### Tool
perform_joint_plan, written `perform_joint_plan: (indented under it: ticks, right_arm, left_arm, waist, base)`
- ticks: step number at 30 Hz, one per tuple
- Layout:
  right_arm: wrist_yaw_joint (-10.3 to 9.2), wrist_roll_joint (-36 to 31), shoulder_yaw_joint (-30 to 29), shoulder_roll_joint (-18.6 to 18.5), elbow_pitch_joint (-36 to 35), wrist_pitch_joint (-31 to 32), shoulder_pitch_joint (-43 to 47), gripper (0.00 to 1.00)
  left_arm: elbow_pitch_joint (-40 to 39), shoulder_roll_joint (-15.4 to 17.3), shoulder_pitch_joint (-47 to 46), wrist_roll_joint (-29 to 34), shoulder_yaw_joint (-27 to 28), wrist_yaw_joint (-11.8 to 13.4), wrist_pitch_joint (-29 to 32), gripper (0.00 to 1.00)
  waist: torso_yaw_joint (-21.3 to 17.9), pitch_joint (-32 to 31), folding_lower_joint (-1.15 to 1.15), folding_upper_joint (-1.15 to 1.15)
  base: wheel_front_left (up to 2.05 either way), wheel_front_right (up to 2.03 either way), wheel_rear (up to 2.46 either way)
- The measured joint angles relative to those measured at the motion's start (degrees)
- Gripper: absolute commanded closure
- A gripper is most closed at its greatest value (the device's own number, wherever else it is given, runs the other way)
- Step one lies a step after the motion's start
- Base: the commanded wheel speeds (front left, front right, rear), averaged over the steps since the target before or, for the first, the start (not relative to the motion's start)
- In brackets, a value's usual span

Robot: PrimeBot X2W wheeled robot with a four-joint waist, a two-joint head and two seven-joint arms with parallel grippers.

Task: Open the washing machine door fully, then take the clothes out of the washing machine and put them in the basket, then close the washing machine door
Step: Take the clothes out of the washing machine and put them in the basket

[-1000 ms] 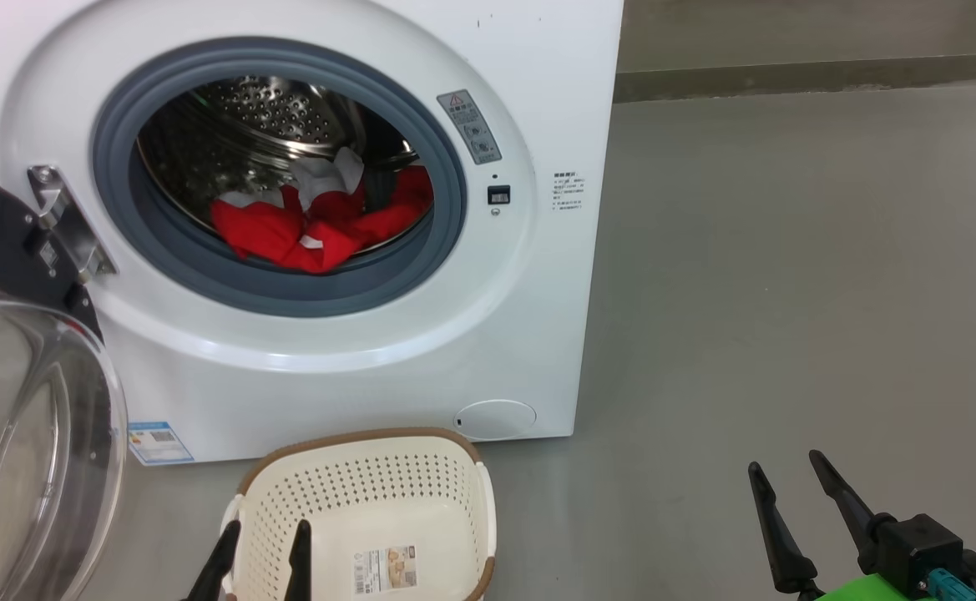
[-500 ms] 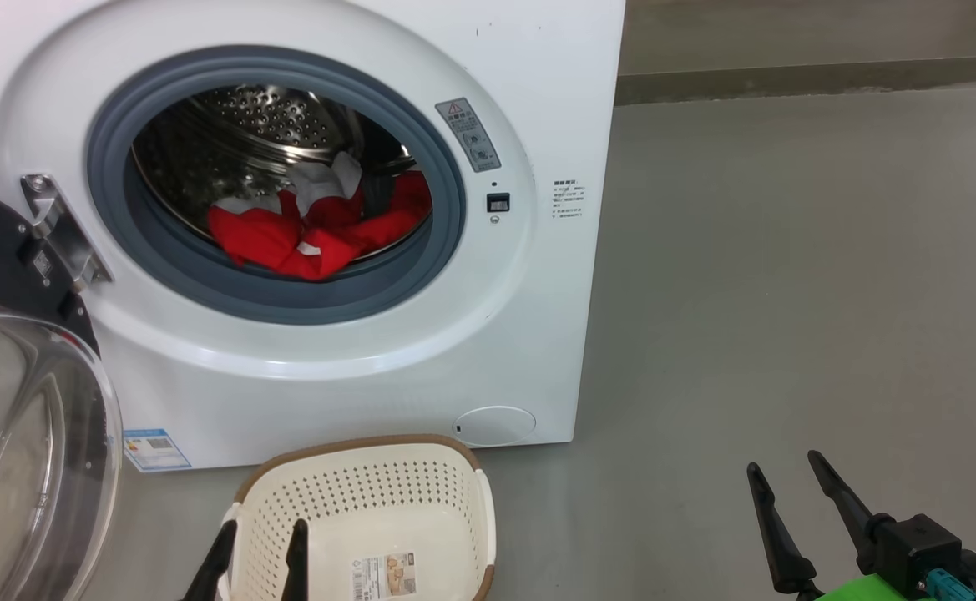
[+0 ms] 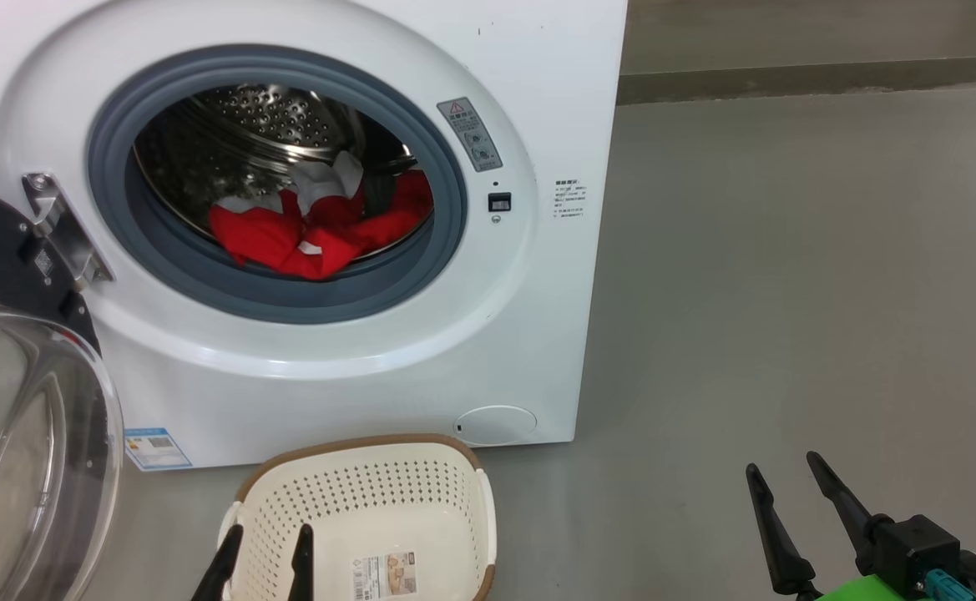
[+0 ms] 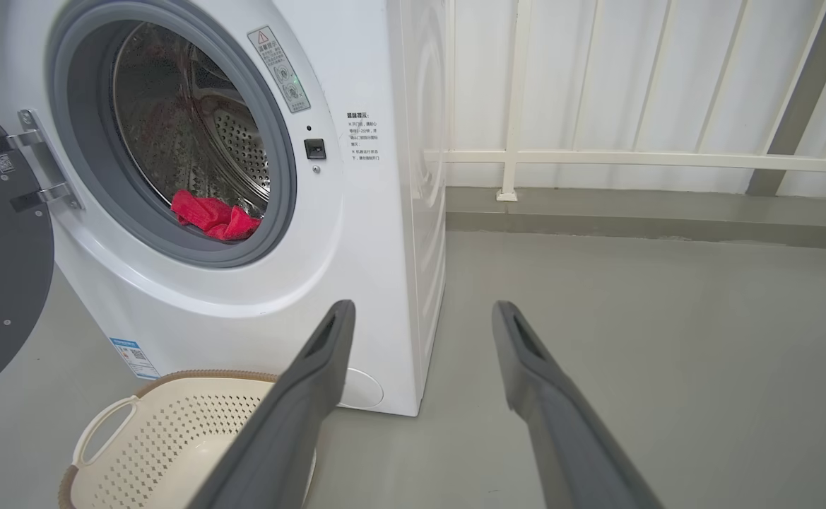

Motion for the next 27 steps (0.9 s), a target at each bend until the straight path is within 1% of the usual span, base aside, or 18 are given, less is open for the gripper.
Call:
perform_joint_plan:
  ticks: [7, 12, 15, 21, 27]
  right_arm:
    - [0.0, 0.0, 0.2, 0.0, -0.19, 0.02, -0.02, 0.0]
    - [0.0, -0.04, 0.18, 0.0, -1.09, 0.12, -0.19, 0.0]
    - [0.0, -0.19, 0.14, 0.0, -1.93, 0.54, -0.58, 0.0]
    - [0.0, -0.47, 0.21, -0.02, -3.42, 0.62, -4.12, 0.0]
    - [0.0, -0.47, 1.91, -0.04, -3.63, 0.46, -7.9, 0.0]
  left_arm:
    - [2.21, -0.11, -1.71, -0.52, -0.33, 0.13, -0.07, 0.0]
    - [6.41, -0.79, -5.08, -1.47, -0.43, 0.43, -1.2, 0.0]
    - [10.26, -1.05, -8.47, -1.91, -0.41, 0.32, -2.19, 0.0]
    - [20.01, -1.62, -18.24, -2.52, -0.1, -0.8, -4.52, 0.0]
    - [31.5, -1.77, -28.77, -4.37, 1.33, -3.16, -5.64, 0.0]
  waist:
    - [-0.35, 0.88, 0.0, 0.0]
    - [-0.85, 2.63, 0.0, 0.0]
    - [-1.19, 4.45, 0.0, 0.0]
    - [-2.03, 9.39, 0.0, 0.0]
    - [-3.31, 15.01, 0.0, 0.0]
  base:
    - [0.0, 0.0, 0.0]
    - [0.0, 0.0, 0.0]
    - [0.0, 0.0, 0.0]
    - [0.0, 0.0, 0.0]
    - [0.0, 0.0, 0.0]
